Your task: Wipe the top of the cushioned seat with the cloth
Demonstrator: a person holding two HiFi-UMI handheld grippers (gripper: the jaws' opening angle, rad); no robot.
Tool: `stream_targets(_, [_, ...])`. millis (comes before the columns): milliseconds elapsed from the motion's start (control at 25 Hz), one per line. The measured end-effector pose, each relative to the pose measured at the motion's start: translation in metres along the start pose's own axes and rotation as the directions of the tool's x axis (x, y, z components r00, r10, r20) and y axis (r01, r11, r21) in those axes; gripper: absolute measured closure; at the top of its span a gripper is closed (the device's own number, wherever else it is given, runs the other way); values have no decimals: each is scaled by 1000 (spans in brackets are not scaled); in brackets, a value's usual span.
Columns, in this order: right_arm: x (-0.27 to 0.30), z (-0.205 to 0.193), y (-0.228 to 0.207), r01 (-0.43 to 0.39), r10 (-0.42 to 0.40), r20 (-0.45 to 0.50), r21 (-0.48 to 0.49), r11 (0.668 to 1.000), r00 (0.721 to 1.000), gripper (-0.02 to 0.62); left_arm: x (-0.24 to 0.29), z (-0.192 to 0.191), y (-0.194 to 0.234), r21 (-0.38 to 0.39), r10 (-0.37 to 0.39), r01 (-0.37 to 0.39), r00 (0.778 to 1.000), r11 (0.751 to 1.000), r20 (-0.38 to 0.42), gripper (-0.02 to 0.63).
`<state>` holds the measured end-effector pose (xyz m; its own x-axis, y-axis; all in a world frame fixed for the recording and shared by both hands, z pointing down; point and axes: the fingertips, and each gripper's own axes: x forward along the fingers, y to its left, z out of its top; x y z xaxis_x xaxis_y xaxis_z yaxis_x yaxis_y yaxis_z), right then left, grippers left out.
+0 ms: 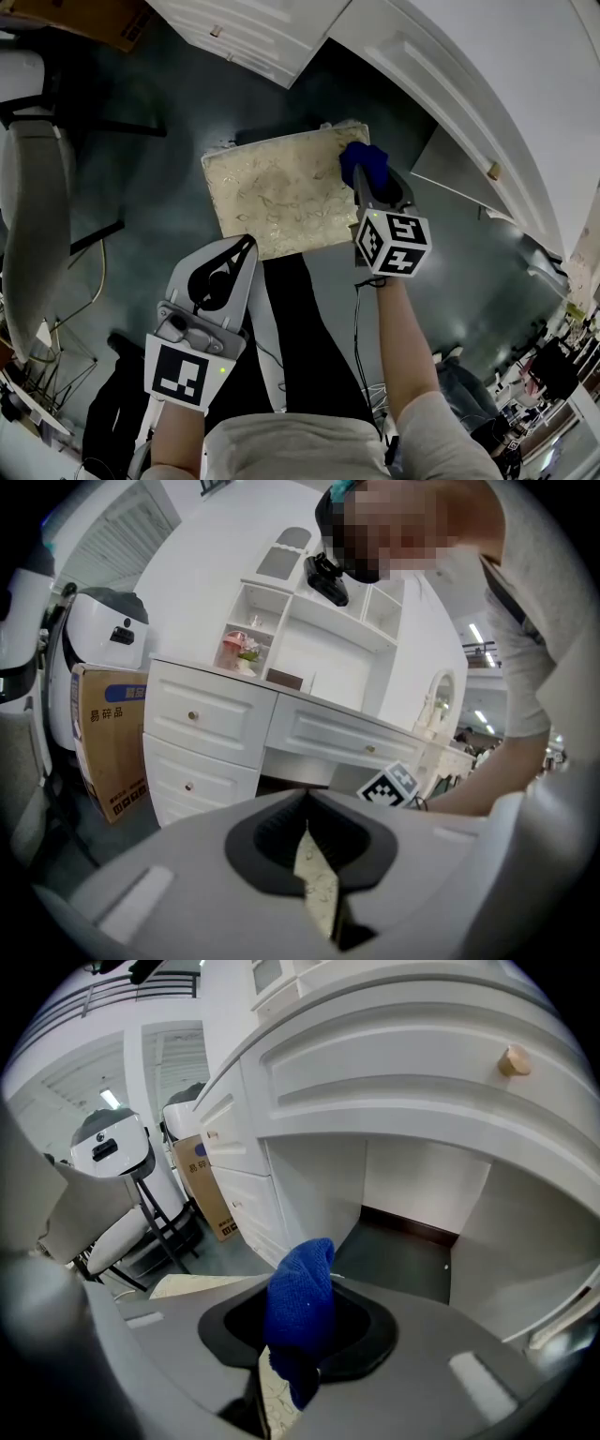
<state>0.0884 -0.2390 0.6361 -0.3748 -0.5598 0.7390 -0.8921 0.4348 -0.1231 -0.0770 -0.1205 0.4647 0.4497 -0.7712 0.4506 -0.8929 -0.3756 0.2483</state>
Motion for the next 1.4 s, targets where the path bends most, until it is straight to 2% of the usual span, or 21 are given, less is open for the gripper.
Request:
stream_targets(120, [8,-8,4,-2,3,-34,15,1000,999,508,-5,-1,6,0,8,-8,1000,1000,1,606])
stream_targets(320, [28,-32,19,-17,15,-115,-12,1000,993,512,-14,-6,16,-11,26,-26,1000,1000,-2,606])
stream_targets(560, [38,-34,30,-43,46,-120,30,999,992,515,-23,-14,23,-24,45,-45,999,999,-1,606])
stream_targets(760, [41,-36,48,-65,68,-135,22,998,989,517,-29,-16,27,-37,48,-48,999,998,7,606])
stream_targets(1160, [56,-41,143,-219,213,-167,-17,976,963,517,-47,-22,47,-41,74,-73,997,996,9,606])
stream_targets(1400, [61,-44,196,-287,271,-190,-64,956,944,517,-64,-26,61,-46,101,-100,995,994,9,606])
